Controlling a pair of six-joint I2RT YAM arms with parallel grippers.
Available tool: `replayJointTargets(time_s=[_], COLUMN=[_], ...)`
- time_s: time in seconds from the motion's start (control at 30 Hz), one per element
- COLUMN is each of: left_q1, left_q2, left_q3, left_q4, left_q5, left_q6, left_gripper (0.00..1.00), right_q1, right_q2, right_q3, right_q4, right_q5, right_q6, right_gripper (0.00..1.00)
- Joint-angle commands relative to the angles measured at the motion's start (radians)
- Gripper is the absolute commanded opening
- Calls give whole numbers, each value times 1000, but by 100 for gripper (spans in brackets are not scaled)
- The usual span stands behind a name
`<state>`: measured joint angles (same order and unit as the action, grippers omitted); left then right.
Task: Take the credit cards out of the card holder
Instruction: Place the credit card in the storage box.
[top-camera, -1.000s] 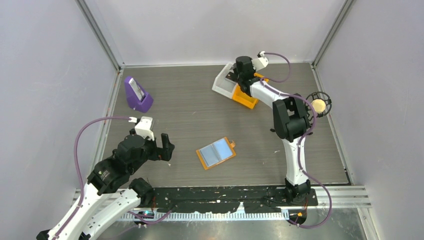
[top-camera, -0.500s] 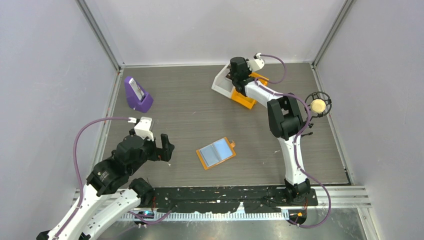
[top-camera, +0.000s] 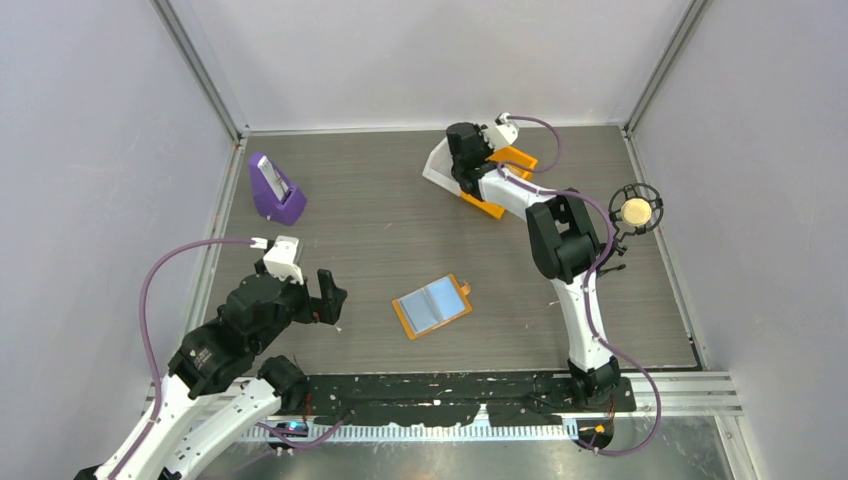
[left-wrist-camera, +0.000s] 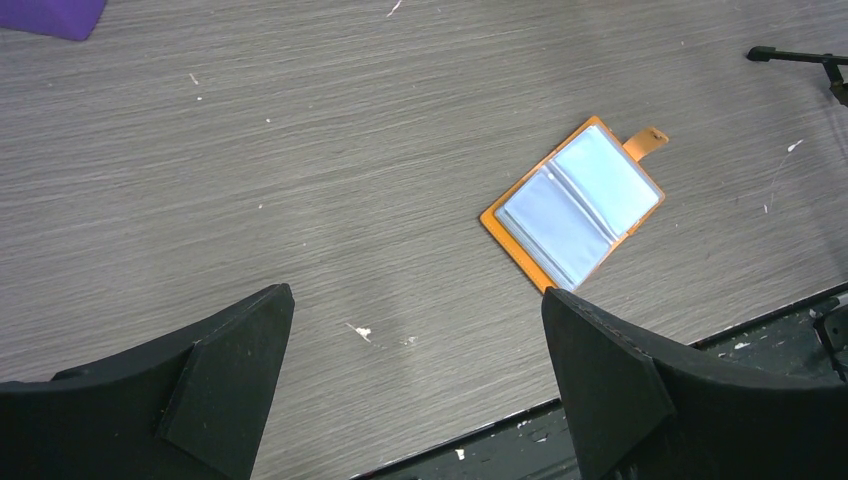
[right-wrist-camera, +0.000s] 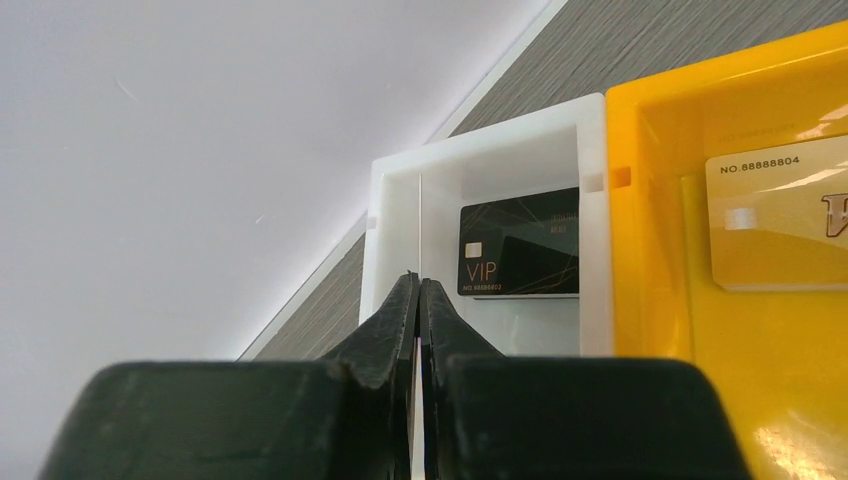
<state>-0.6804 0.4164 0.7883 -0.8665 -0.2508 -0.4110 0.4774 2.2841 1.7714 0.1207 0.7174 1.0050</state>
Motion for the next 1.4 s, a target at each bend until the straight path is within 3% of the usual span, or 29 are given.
replayJointTargets(time_s=[0.0, 0.57, 1.37], left_q1=[-2, -2, -1], left_q2=[-10, -13, -14], left_q3=[-1, -1, -1], left_q4=[20, 24, 26], left_q5=[7, -3, -9], left_q6=[8, 6, 3], left_gripper=[100, 100, 100], right_q1=[7, -4, -28], right_q2=[-52, 59, 84], right_q3=[-3, 145, 130], right_q4=[39, -98, -139], right_q5=[93, 103, 60], right_q6=[-1, 54, 118], right_gripper=[5, 5, 9])
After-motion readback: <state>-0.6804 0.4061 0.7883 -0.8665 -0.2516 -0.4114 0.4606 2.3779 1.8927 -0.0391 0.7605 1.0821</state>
